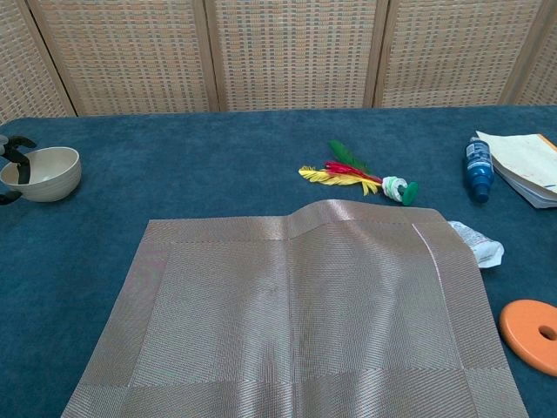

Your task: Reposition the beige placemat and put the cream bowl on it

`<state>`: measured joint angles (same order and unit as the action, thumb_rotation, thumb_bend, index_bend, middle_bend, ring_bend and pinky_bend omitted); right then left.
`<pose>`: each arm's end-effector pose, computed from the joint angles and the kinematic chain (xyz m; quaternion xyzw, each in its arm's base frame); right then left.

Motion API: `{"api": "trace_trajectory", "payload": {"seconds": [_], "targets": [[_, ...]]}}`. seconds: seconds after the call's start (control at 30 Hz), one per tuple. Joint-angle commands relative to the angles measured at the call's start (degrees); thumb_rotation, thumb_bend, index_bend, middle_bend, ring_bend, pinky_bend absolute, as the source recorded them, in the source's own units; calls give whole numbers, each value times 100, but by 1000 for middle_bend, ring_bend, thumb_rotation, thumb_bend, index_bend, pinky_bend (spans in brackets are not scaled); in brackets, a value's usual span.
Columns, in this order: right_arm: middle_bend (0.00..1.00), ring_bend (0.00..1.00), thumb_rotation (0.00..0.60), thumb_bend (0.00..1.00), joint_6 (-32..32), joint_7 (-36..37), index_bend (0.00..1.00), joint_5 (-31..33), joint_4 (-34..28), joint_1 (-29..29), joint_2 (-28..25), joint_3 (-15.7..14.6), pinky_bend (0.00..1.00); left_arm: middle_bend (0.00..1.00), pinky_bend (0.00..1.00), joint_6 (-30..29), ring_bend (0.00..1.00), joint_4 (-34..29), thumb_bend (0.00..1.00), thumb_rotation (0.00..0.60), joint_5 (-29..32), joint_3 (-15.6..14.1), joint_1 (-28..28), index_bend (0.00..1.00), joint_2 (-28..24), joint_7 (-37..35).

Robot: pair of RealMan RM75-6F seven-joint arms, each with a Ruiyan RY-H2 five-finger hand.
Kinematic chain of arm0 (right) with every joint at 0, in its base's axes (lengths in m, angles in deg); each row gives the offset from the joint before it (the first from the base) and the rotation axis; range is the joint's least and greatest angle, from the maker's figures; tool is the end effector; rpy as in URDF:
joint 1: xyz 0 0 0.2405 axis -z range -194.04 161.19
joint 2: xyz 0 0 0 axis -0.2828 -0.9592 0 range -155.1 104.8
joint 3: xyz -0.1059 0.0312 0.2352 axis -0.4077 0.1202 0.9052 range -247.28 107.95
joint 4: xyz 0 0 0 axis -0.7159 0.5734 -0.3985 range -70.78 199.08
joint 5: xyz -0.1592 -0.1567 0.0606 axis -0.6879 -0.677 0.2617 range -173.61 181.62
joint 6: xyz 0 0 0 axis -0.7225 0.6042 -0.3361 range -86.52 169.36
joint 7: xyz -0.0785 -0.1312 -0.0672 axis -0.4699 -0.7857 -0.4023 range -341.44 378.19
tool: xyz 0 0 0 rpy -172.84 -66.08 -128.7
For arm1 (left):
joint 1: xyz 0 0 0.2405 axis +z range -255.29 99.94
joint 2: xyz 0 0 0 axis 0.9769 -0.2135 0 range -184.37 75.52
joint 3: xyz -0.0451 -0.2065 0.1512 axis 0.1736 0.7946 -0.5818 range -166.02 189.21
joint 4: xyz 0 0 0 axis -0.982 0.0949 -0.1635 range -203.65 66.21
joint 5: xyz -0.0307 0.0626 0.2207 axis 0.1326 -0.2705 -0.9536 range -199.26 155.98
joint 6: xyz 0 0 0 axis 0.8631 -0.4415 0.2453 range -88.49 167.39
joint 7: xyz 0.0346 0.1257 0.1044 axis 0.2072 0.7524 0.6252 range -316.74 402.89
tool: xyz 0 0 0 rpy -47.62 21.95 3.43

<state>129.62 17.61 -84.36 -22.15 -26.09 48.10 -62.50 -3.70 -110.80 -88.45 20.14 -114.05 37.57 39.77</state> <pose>-0.2920 -0.2476 0.1170 0.5828 -0.3321 0.4693 0.5743 -0.3597 0.4314 0.0359 -0.6525 -0.4277 -0.2398 0.5778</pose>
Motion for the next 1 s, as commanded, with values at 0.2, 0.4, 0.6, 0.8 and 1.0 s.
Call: {"api": "trace_trajectory", "payload": {"seconds": [0.2, 0.4, 0.6, 0.8, 1.0], "targets": [[0, 0, 600, 0, -4, 50, 72, -5, -13, -2, -22, 0, 0, 0, 0, -1065, 0, -1753, 521, 600, -567, 72, 124, 759, -743, 76], [0, 0, 600, 0, 15, 95, 73, 9, -18, 7, -48, 16, 0, 0, 0, -1694, 0, -3695, 521, 600, -1258, 13, 33, 774, -1210, 626], [0, 0, 600, 0, -3, 85, 73, 25, 2, 2, -41, 19, 0, 0, 0, -1782, 0, -4718, 521, 600, -2074, -329, -157, 785, -1045, 992], [0, 0, 600, 0, 28, 91, 74, 29, 4, 15, -45, 27, 0, 0, 0, -1466, 0, -4987, 521, 600, -2235, -539, -341, 786, -637, 1543], [0, 0, 600, 0, 43, 128, 74, 30, 8, 29, -64, 26, 0, 0, 0, -914, 0, -4934, 521, 600, -1928, -590, -587, 786, -123, 2370]]}}
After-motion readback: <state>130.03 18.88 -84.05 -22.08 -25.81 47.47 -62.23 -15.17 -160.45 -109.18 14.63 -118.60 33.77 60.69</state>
